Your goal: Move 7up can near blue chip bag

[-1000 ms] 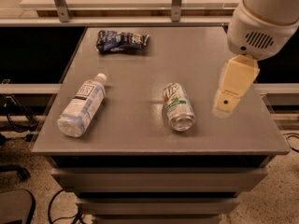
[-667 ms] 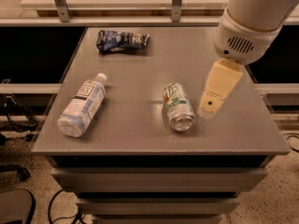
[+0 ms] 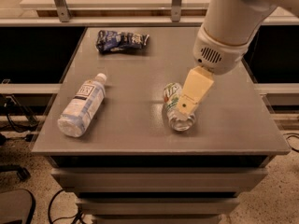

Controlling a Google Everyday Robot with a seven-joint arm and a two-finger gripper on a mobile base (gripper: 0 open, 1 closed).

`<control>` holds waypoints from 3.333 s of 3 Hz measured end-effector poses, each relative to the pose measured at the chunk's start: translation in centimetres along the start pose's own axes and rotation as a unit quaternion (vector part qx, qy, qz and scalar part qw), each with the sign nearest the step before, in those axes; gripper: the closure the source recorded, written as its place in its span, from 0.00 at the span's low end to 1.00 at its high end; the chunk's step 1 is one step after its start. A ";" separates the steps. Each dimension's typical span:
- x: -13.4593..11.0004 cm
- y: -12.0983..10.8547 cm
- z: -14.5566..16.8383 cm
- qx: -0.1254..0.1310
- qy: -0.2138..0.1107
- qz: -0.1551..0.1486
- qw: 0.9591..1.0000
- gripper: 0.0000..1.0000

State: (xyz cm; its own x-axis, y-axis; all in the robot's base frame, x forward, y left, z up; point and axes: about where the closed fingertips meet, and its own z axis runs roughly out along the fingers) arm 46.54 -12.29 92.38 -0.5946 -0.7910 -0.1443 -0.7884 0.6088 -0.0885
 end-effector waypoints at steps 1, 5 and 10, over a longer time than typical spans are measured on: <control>-0.8 0.0 1.7 -0.008 0.005 0.034 0.999 0.00; -4.2 0.7 7.0 -0.024 0.029 0.096 0.995 0.00; -5.0 0.6 7.8 -0.022 0.039 0.072 0.996 0.87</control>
Offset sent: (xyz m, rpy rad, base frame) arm 0.0232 0.0277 -0.0496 0.0090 0.0815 -0.1733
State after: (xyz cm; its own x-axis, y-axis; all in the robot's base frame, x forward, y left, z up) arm 50.26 -7.54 85.33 -0.7106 -0.6997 -0.0744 -0.6997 0.7138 -0.0298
